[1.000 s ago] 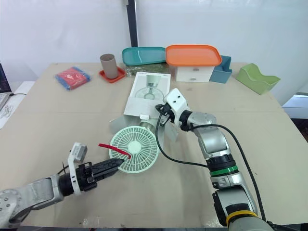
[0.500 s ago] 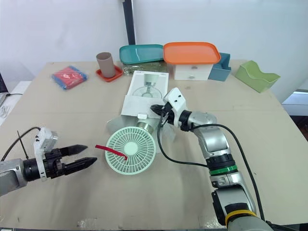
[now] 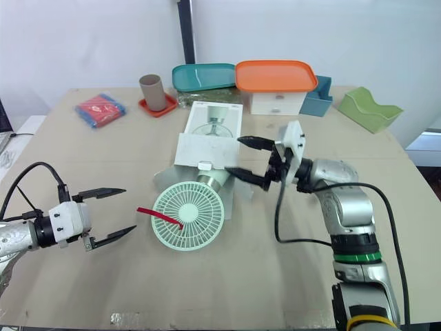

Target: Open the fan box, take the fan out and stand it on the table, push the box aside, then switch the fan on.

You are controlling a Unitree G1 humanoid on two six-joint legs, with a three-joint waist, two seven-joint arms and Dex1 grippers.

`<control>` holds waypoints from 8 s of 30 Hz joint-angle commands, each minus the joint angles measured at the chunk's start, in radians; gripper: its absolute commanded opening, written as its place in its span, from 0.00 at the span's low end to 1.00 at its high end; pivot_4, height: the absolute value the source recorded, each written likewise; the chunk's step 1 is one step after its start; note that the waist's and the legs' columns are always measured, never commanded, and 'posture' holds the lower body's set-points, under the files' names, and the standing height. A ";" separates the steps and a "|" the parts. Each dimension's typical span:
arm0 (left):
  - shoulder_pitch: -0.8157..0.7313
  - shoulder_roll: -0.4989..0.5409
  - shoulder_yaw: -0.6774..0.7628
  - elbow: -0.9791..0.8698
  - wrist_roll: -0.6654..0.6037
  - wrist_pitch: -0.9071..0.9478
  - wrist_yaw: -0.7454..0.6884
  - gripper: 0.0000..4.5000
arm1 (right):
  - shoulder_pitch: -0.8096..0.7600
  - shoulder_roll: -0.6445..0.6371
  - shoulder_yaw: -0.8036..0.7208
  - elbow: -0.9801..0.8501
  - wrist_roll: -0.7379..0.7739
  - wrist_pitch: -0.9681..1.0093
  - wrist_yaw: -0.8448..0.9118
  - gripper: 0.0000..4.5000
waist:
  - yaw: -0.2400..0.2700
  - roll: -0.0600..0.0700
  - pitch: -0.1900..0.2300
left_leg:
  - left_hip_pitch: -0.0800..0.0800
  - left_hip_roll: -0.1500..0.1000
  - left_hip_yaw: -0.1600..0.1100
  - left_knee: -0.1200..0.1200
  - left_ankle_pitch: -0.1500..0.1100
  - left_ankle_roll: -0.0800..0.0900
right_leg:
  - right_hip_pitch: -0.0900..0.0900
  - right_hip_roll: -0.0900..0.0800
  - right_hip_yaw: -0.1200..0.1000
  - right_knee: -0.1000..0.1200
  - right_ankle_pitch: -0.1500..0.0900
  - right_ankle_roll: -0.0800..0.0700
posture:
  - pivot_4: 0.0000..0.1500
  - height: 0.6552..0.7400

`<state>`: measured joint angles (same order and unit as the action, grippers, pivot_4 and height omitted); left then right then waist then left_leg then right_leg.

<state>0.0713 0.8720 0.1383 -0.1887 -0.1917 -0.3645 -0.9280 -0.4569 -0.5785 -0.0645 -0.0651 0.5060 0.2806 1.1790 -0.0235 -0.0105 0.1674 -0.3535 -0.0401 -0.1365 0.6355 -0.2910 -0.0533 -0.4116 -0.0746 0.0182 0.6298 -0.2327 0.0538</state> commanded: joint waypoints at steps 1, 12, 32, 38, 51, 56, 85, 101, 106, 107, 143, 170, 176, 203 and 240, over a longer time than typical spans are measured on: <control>-0.044 -0.008 -0.006 0.072 0.095 -0.192 0.016 1.00 | 0.083 -0.031 -0.016 -0.095 0.039 -0.050 0.072 0.98 | -0.002 0.000 0.000 | 0.000 0.000 0.001 0.000 0.000 0.000 | 0.000 0.000 0.000 0.000 0.000 0.000 | 1.00 1.00; -0.226 -0.041 -0.074 0.300 0.523 -0.794 0.224 1.00 | 0.204 -0.037 0.002 -0.144 0.047 -0.135 0.131 0.98 | 0.000 0.000 0.000 | 0.002 0.000 0.002 0.002 0.000 0.000 | 0.002 0.000 0.001 0.000 0.002 0.002 | 1.00 1.00; -0.410 -0.177 -0.094 0.411 1.218 -0.976 0.850 1.00 | 0.167 -0.032 0.046 -0.138 0.015 -0.168 0.072 0.98 | 0.000 0.000 0.000 | 0.002 -0.001 0.001 0.005 0.000 0.000 | 0.002 0.000 0.001 0.002 0.004 0.003 | 1.00 1.00; -0.443 -0.141 -0.180 0.438 1.355 -0.947 1.034 1.00 | 0.166 -0.036 0.052 -0.139 0.012 -0.169 0.068 0.98 | 0.000 -0.001 0.000 | 0.002 -0.001 0.002 0.006 0.000 0.000 | 0.002 0.000 0.001 0.003 0.004 0.003 | 1.00 1.00; -0.519 -0.062 -0.384 0.473 1.445 -0.822 1.310 0.72 | 0.156 -0.036 0.057 -0.138 0.008 -0.169 0.060 1.00 | -0.001 -0.001 -0.001 | 0.002 -0.001 0.002 0.007 0.000 0.000 | 0.002 0.000 0.001 0.006 0.004 0.003 | 1.00 1.00; -0.533 -0.044 -0.440 0.475 1.444 -0.789 1.349 0.40 | 0.149 -0.036 0.058 -0.133 0.006 -0.171 0.060 1.00 | 0.000 -0.001 -0.001 | 0.002 -0.002 0.001 0.011 0.000 0.000 | 0.003 0.000 0.001 0.008 0.004 0.003 | 1.00 1.00; -0.050 0.248 -0.410 -0.190 0.008 -0.271 0.619 0.40 | 0.078 -0.014 0.043 -0.011 0.013 -0.210 0.056 1.00 | -0.002 0.000 0.000 | 0.003 -0.001 0.002 0.018 -0.002 0.003 | 0.002 0.001 0.003 0.016 0.003 0.003 | 1.00 1.00; 0.056 0.038 -0.107 -0.595 -0.403 0.335 0.774 0.40 | 0.044 0.014 0.059 0.029 -0.010 -0.232 0.059 1.00 | -0.001 0.000 0.001 | 0.003 0.000 0.003 0.018 -0.002 0.004 | 0.002 0.002 0.004 0.016 0.003 0.002 | 1.00 1.00; 0.036 -0.070 -0.047 -0.696 -0.410 0.521 0.887 0.40 | 0.030 0.023 0.065 0.041 -0.017 -0.235 0.065 1.00 | -0.001 0.000 0.001 | 0.003 0.000 0.004 0.018 -0.002 0.004 | 0.002 0.003 0.005 0.016 0.003 0.002 | 1.00 1.00; 0.027 -0.093 -0.032 -0.711 -0.420 0.564 0.923 0.40 | 0.028 0.025 0.067 0.043 -0.018 -0.236 0.067 1.00 | -0.001 0.000 0.001 | 0.003 0.000 0.004 0.018 -0.002 0.004 | 0.002 0.003 0.006 0.016 0.003 0.002 | 1.00 1.00; -0.369 -0.336 0.343 -0.648 -0.619 1.366 1.393 0.40 | -0.044 0.099 0.107 0.150 -0.090 -0.299 0.051 1.00 | 0.000 -0.007 0.001 | 0.002 0.000 0.003 0.020 0.001 -0.007 | 0.002 0.004 0.007 0.015 0.003 0.002 | 1.00 1.00; -0.746 -0.337 0.421 -0.342 -0.714 1.867 1.364 0.40 | -0.019 0.099 0.105 0.140 -0.106 -0.309 0.046 1.00 | -0.001 -0.011 0.003 | 0.001 0.000 0.001 0.020 0.002 -0.012 | 0.000 0.005 0.007 0.016 0.003 0.002 | 1.00 1.00; -0.730 -0.341 0.392 -0.330 -0.662 1.851 1.296 0.51 | -0.012 0.097 0.103 0.142 -0.106 -0.314 0.045 1.00 | -0.001 -0.011 0.003 | 0.001 0.000 0.001 0.020 0.003 -0.014 | 0.001 0.004 0.007 0.016 0.003 0.002 | 1.00 1.00; -0.717 -0.279 0.306 -0.287 -0.397 1.681 1.040 0.97 | -0.007 0.099 0.110 0.101 -0.110 -0.279 0.015 1.00 | -0.001 -0.011 0.003 | 0.001 0.000 0.001 0.020 0.002 -0.014 | 0.001 0.005 0.007 0.016 0.003 0.002 | 1.00 1.00; -0.756 -0.267 0.167 -0.138 -0.122 1.242 0.869 0.97 | 0.022 0.103 0.114 0.072 -0.114 -0.281 -0.010 1.00 | -0.001 -0.011 0.003 | 0.001 0.000 0.001 0.020 0.002 -0.013 | 0.000 0.004 0.006 0.016 0.003 0.002 | 1.00 1.00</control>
<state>-0.6534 0.5982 0.2796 -0.3151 -0.3456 0.9309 -0.0693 -0.4356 -0.4738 0.0535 0.0409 0.3870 0.0148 1.1725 -0.0249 -0.0214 0.1702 -0.3525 -0.0403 -0.1352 0.6552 -0.2889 -0.0666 -0.4114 -0.0702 0.0246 0.6460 -0.2297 0.0562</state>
